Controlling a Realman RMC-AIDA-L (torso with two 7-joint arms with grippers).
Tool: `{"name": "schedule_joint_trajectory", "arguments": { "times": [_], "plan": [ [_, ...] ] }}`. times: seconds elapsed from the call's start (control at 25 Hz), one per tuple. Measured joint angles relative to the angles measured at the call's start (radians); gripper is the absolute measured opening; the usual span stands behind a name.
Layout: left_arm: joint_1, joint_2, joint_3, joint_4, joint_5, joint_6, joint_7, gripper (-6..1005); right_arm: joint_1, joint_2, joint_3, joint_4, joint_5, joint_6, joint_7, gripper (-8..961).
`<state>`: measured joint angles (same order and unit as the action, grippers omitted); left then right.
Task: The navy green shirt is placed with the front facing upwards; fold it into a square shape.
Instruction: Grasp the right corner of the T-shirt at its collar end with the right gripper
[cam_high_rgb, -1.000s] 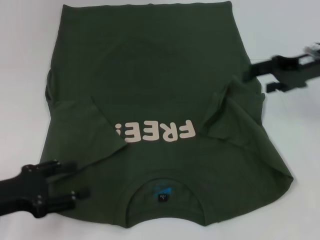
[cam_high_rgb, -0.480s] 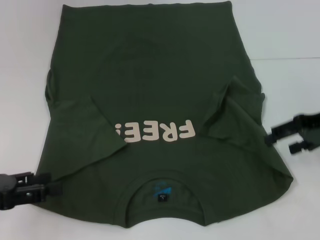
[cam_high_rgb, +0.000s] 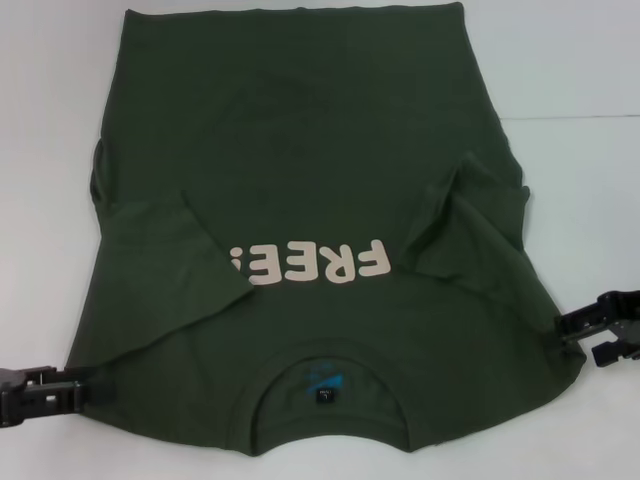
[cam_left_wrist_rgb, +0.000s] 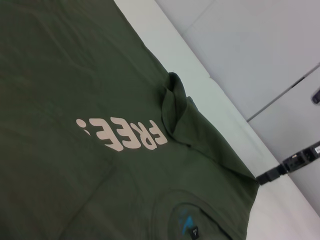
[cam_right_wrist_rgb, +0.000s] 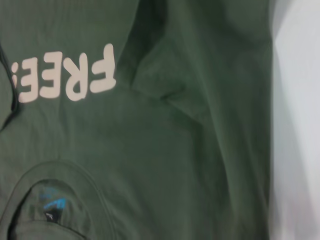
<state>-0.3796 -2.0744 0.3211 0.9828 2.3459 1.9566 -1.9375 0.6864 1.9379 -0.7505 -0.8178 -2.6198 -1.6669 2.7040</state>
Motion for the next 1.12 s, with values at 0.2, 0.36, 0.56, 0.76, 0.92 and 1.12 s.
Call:
{"name": "schedule_joint_trajectory", "arguments": {
  "times": [0.2,0.36,0.56,0.76,0.92,1.12],
  "plan": [
    [-0.004,0.0,0.004,-0.004,0.001,-0.012,0.002,793,-0.014,0.006,0.0,0.006,0.0,0.017,-0.005,888],
    [-0.008,0.001,0.005,-0.009,0.001,-0.014,0.003,793,-0.014,0.011,0.0,0.009,0.0,0.035,-0.011,888],
    [-0.01,0.002,0.006,-0.012,0.001,-0.02,0.004,793,-0.01,0.018,0.0,0.01,-0.001,0.047,-0.013,888],
    [-0.011,0.003,0.006,-0.013,0.001,-0.025,0.005,792,-0.01,0.029,-0.009,0.006,-0.019,0.055,-0.017,842],
    [-0.011,0.004,0.001,-0.013,0.001,-0.025,0.005,792,-0.01,0.031,-0.01,0.002,-0.035,0.063,-0.032,793],
    [-0.012,0.006,0.0,-0.013,0.0,-0.025,0.005,792,-0.006,0.033,-0.01,0.009,-0.037,0.07,-0.037,697]
  ]
}}
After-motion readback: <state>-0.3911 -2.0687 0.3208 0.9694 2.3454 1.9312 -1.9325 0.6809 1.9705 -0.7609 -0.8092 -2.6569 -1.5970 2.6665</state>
